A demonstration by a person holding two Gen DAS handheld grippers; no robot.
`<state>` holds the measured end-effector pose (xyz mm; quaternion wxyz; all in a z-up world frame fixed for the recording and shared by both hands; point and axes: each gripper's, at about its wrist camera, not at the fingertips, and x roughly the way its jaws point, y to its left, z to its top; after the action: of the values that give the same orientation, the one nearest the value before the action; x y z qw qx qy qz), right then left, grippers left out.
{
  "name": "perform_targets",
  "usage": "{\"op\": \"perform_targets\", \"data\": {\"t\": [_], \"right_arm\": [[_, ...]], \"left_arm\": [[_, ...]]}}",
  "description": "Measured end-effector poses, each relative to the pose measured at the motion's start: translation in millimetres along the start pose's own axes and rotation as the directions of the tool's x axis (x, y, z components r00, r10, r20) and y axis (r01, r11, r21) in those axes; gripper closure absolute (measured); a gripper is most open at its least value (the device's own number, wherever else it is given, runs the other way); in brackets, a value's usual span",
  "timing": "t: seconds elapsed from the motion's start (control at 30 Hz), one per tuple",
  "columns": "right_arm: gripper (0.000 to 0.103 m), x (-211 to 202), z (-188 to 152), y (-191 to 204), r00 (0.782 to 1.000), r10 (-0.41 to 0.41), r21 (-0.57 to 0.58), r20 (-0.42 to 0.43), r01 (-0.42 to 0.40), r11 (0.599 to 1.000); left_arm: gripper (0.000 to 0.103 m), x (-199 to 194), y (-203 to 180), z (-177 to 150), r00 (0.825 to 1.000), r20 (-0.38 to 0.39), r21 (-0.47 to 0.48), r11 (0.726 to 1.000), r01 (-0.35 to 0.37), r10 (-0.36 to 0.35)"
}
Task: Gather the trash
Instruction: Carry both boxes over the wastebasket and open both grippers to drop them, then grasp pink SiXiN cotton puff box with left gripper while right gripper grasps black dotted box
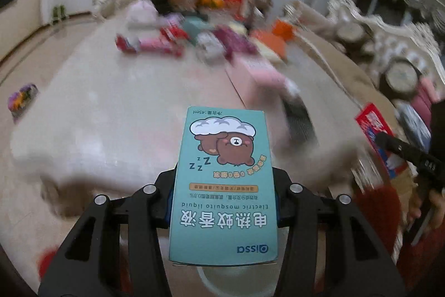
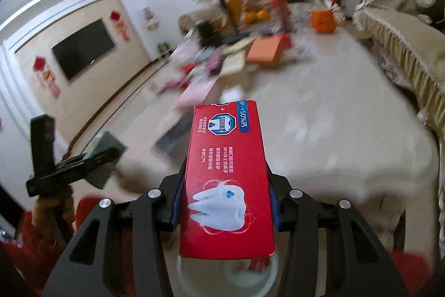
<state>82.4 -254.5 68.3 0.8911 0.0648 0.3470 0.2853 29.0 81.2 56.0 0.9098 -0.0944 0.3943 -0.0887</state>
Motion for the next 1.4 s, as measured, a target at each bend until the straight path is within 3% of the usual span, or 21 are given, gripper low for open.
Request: {"op": "perform_targets", "data": {"t": [0.13, 0.27, 0.37, 0.47, 0.57, 0.6, 0.67, 0.7, 0.73, 0.8, 1.07, 1.17, 1.3, 1.4], "right_arm": [[0.058, 5.3, -45.6, 11.8, 0.992, 0.034, 0.038, -0.124, -0.03, 0.999], [0.058, 48.6, -86.9, 7.9, 0.966, 0.049, 0.108, -0.255, -0.021, 0.994], [0.058, 84.2, -110.7, 3.8, 0.945, -0.009, 0.093, -0.328, 0.042, 0.995], [0.058, 108.8, -124.7, -0.9, 0.924, -0.024, 0.089, -0.382, 0.063, 0.994], [0.058, 124.5, -125.9, -2.1, 0.914, -0.07, 0.045, -0.4, 0.096, 0.994], [0.058, 125.6, -127.4, -0.6, 0.914, -0.077, 0.035, -0.399, 0.099, 0.994], [0.057, 130.8, -127.7, 2.8, 0.914, -0.082, 0.014, -0.397, 0.096, 0.995], [0.051, 133.2, -127.8, 5.1, 0.913, -0.084, 0.004, -0.399, 0.093, 0.996], [0.04, 132.6, -130.0, 7.5, 0.912, -0.096, -0.008, -0.399, 0.102, 0.995], [0.029, 127.9, -138.7, 6.7, 0.913, -0.138, -0.039, -0.384, 0.134, 0.99], [0.029, 119.3, -142.8, -6.0, 0.915, -0.174, -0.018, -0.364, 0.18, 0.984], [0.029, 106.4, -137.8, -2.0, 0.928, -0.188, -0.025, -0.322, 0.19, 0.981], [0.029, 62.1, -111.2, 24.6, 0.976, -0.179, -0.071, -0.124, 0.171, 0.983], [0.021, 35.1, -83.5, 49.7, 0.985, -0.17, -0.114, 0.025, 0.172, 0.979]], "left_arm": [[0.054, 5.6, -20.0, -51.1, 0.994, -0.102, 0.015, 0.999, 0.029, -0.027], [0.054, 49.4, -38.9, -100.9, 0.961, -0.262, 0.008, 0.996, 0.092, -0.087], [0.054, 84.1, -46.2, -123.6, 0.931, -0.353, 0.015, 0.995, 0.101, -0.09], [0.053, 107.6, -44.1, -133.5, 0.911, -0.406, 0.024, 0.996, 0.082, -0.065], [0.052, 121.4, -44.3, -134.1, 0.911, -0.412, 0.068, 0.997, 0.023, 0.007], [0.049, 124.8, -44.0, -134.9, 0.91, -0.415, 0.065, 0.998, 0.018, 0.011], [0.034, 127.2, -42.7, -135.9, 0.905, -0.425, 0.061, 0.998, 0.013, 0.014], [0.03, 128.8, -43.1, -136.5, 0.904, -0.426, 0.068, 0.998, 0.004, 0.025], [0.024, 130.6, -43.8, -136.9, 0.905, -0.423, 0.079, 0.997, -0.012, 0.044], [0.019, 130.3, -37.2, -136.4, 0.907, -0.417, 0.081, 0.996, -0.028, 0.059], [0.017, 125.3, -20.6, -136.7, 0.911, -0.411, 0.003, 0.999, -0.036, 0.034], [0.017, 119.5, -16.3, -135.3, 0.917, -0.398, -0.014, 0.999, -0.04, 0.031], [0.017, 83.1, -13.2, -114.2, 0.943, -0.333, -0.031, 0.999, -0.02, 0.009], [0.017, 45.1, -8.2, -75.6, 0.97, -0.244, -0.051, 0.999, -0.004, -0.009]]}}
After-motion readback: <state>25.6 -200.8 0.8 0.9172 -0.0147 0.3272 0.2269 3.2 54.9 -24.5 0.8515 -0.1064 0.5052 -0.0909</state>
